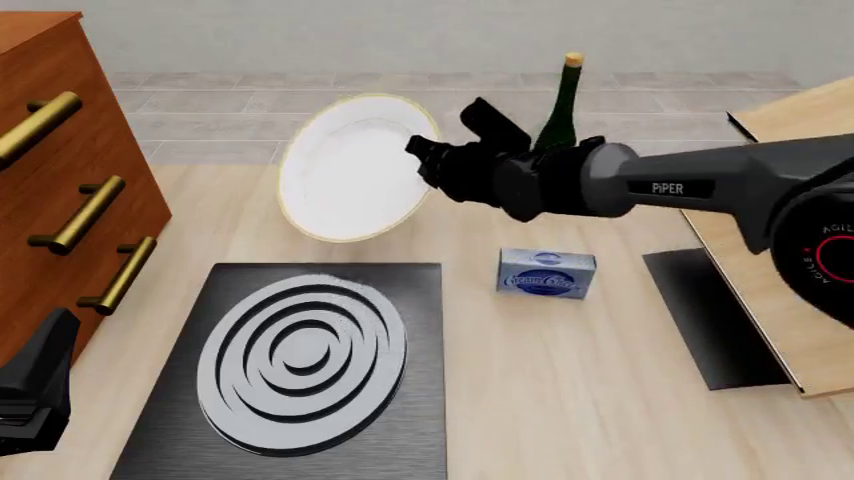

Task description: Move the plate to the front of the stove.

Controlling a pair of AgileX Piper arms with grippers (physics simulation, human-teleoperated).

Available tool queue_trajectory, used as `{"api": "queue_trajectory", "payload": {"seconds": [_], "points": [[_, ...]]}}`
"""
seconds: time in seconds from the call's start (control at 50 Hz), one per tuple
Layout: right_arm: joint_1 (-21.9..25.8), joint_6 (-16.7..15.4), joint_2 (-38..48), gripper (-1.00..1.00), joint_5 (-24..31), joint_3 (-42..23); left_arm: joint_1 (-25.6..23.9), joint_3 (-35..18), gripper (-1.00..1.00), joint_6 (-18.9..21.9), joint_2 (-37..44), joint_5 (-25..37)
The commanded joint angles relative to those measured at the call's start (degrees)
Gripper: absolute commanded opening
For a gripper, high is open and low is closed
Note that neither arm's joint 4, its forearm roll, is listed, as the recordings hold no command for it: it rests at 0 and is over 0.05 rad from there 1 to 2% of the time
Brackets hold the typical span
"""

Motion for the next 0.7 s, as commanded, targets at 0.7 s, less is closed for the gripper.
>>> {"api": "queue_trajectory", "payload": {"seconds": [0.7], "points": [[-1.27, 5.79, 12.96, -1.00, -0.67, -10.01, -0.01, 0.00, 1.00, 0.01, 0.01, 0.00]]}}
